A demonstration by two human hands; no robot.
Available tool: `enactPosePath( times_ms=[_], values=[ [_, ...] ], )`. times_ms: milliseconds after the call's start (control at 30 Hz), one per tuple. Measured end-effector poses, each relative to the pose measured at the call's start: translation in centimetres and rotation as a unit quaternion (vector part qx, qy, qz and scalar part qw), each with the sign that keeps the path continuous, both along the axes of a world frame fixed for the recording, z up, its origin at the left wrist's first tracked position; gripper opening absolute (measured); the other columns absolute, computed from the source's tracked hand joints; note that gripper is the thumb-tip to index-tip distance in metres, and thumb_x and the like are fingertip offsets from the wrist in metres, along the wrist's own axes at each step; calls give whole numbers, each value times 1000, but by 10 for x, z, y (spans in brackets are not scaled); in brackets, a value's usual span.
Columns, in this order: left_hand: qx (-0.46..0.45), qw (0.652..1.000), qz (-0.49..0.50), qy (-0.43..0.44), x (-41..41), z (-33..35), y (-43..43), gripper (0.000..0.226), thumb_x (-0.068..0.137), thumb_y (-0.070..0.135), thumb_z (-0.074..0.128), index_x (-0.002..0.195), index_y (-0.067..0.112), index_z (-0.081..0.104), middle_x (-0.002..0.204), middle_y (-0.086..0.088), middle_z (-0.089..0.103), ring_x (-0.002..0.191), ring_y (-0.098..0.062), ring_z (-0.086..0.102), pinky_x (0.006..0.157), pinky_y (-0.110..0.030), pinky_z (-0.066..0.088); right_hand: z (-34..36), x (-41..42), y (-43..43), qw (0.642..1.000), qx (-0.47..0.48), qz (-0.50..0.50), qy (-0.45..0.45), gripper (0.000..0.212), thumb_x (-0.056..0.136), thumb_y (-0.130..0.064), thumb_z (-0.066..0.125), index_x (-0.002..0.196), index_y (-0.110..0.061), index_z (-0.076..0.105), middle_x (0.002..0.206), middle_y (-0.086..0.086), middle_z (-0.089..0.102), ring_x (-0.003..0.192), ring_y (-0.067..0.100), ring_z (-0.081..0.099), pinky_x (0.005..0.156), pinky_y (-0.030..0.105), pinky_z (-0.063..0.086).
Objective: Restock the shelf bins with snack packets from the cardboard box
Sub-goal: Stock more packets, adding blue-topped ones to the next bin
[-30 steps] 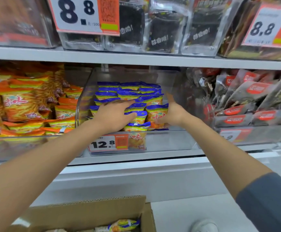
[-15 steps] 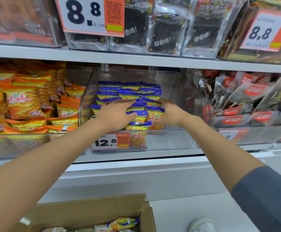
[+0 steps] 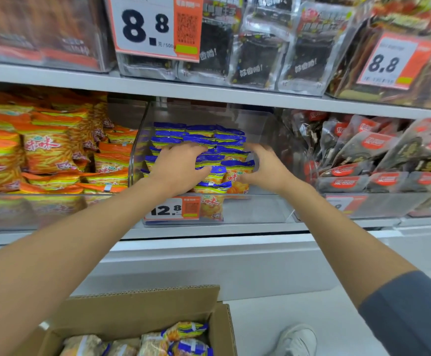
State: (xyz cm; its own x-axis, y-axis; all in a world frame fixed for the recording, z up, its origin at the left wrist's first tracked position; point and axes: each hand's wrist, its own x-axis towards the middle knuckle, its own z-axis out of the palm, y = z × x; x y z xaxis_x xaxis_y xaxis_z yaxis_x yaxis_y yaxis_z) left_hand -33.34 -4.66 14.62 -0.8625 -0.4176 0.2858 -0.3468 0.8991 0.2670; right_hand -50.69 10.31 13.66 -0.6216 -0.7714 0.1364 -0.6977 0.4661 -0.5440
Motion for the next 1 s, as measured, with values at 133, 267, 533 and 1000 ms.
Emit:
enactPosePath(
  times_ms=[133, 267, 533, 1000],
  values=[
    [4, 995, 1, 96, 31, 10, 22, 25, 91, 34, 63, 114, 24, 64, 113, 5, 66, 108, -16, 57, 84, -36, 50, 26, 55, 22, 992, -104, -18, 67, 46, 79, -14, 74, 123, -16, 58, 111, 0, 50, 90, 10, 51, 78, 18, 38],
    [72, 989, 1, 128, 84, 1, 46, 7, 87, 31, 65, 84, 28, 59, 80, 10, 61, 79, -13, 58, 66, -31, 47, 21, 123, 38, 987, -138, 18, 75, 20, 79, -9, 70, 99, -12, 67, 94, -3, 58, 71, 14, 53, 71, 22, 43],
    [283, 950, 74, -108, 228, -129, 48, 10, 87, 29, 68, 81, 23, 62, 78, 7, 63, 78, -16, 63, 73, -33, 52, -105, 237, 45, 984, 87, 142, -68, 16, 86, -15, 66, 101, -14, 68, 95, -5, 60, 80, 12, 55, 76, 28, 47],
    [503, 834, 174, -150, 331, -266, 36, 4, 87, 13, 63, 89, 15, 67, 95, -9, 69, 74, -14, 59, 60, -23, 45, -326, 318, 62, 778, 518, 321, -155, 84, 80, -53, 70, 149, -19, 35, 143, 6, 48, 135, 27, 42, 106, 38, 37]
  ],
)
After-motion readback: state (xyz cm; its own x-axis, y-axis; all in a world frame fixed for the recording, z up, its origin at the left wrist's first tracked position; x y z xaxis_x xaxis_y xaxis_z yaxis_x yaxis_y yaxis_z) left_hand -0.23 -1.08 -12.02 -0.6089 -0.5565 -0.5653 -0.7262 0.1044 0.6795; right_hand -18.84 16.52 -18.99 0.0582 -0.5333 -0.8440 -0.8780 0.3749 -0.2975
